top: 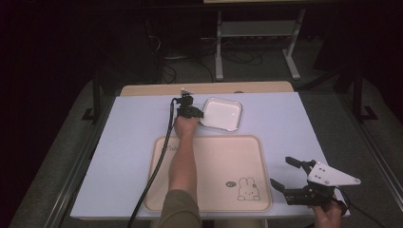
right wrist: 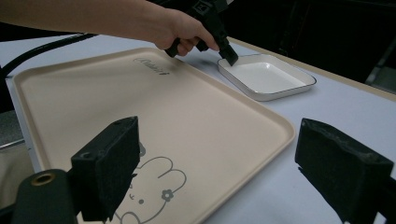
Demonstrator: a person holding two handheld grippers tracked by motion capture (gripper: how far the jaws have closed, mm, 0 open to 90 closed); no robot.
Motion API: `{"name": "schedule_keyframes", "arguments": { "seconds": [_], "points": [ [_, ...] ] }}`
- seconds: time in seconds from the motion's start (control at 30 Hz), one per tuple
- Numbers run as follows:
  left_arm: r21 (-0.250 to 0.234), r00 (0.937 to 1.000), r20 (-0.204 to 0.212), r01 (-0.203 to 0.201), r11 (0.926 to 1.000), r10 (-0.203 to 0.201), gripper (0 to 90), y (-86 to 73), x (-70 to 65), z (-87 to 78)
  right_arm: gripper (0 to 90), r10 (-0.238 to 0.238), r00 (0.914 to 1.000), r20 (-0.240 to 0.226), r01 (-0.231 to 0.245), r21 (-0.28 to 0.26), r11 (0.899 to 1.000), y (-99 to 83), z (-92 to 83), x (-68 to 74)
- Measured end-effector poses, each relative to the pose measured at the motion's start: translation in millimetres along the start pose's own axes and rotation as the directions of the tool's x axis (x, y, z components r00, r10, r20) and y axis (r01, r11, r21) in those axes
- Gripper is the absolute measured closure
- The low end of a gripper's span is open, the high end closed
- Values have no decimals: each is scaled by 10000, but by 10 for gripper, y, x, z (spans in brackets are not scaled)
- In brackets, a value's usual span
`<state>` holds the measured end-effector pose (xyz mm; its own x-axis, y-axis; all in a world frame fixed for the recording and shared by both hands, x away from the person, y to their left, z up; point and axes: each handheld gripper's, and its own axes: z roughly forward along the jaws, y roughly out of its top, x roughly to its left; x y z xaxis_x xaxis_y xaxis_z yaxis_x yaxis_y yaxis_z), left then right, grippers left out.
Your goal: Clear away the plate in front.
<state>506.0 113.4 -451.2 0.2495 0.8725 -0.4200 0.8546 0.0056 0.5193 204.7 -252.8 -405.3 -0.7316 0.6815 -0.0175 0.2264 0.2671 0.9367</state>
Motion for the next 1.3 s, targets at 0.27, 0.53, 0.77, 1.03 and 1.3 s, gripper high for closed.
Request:
{"name": "schedule_keyframes", "arguments": {
  "seconds": [0.27, 0.53, 0.77, 1.03, 1.3],
  "points": [
    [-256, 9996, 151, 258, 9993, -254, 889, 29, 28, -52, 131, -17, 10000, -67, 16, -38, 10000, -2, -9, 9],
    [-816, 9931, 1072, 555, 9951, -466, 890, 100, 22, -208, 131, -96, 9999, -108, 96, 13, 10000, -6, -7, 21],
    [-1250, 9924, 1201, 399, 9914, -248, 889, 191, 70, -529, 131, -11, 10000, -97, 11, 72, 10000, -17, 1, 10],
    [-1767, 9909, 1334, 392, 9835, -155, 889, 239, 110, -876, 131, 74, 10000, -6, -74, 31, 10000, -20, 7, -4],
    [-2124, 9861, 1638, 616, 9752, -266, 890, 210, 197, -1139, 131, 75, 10000, 49, -76, 55, 10000, -23, 0, 3]
  ]
}}
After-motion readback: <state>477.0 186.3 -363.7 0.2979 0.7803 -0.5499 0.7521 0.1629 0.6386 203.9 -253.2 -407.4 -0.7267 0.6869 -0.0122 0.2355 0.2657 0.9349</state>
